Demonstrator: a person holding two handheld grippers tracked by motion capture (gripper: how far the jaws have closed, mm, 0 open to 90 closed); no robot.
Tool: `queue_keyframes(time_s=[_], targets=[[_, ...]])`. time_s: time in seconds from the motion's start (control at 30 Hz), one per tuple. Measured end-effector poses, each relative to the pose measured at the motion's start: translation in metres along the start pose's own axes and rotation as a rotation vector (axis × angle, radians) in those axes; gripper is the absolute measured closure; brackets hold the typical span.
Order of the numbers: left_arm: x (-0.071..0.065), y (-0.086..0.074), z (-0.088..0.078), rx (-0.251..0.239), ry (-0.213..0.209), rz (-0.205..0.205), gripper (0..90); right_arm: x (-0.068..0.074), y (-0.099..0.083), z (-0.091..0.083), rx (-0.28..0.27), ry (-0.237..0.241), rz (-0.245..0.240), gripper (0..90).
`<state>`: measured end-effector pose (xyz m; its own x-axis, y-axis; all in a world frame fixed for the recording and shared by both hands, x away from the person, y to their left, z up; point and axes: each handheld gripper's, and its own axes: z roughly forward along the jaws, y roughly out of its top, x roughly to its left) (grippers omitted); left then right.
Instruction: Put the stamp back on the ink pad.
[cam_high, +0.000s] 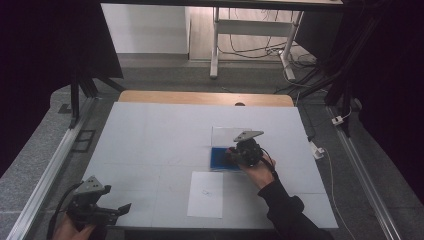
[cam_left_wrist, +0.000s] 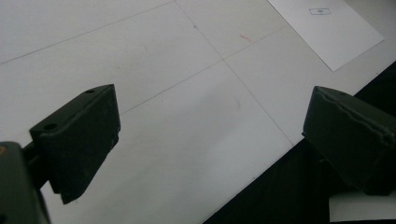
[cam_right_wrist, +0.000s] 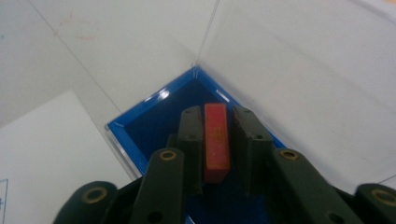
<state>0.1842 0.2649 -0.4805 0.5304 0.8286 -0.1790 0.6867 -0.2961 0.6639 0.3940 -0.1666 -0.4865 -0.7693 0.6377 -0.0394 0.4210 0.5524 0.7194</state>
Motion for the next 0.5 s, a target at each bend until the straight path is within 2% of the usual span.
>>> queue_keyframes(time_s=[0.23, 0.5], targets=[[0.000, 0.000, 0.000, -0.001, 0.001, 0.001, 4.3, -0.002, 0.002, -0.007, -0.022, 0.004, 0.012, 62.1], [0.000, 0.000, 0.000, -0.001, -0.002, 0.002, 4.3, -0.002, 0.002, -0.015, -0.031, 0.040, 0.043, 50.8]])
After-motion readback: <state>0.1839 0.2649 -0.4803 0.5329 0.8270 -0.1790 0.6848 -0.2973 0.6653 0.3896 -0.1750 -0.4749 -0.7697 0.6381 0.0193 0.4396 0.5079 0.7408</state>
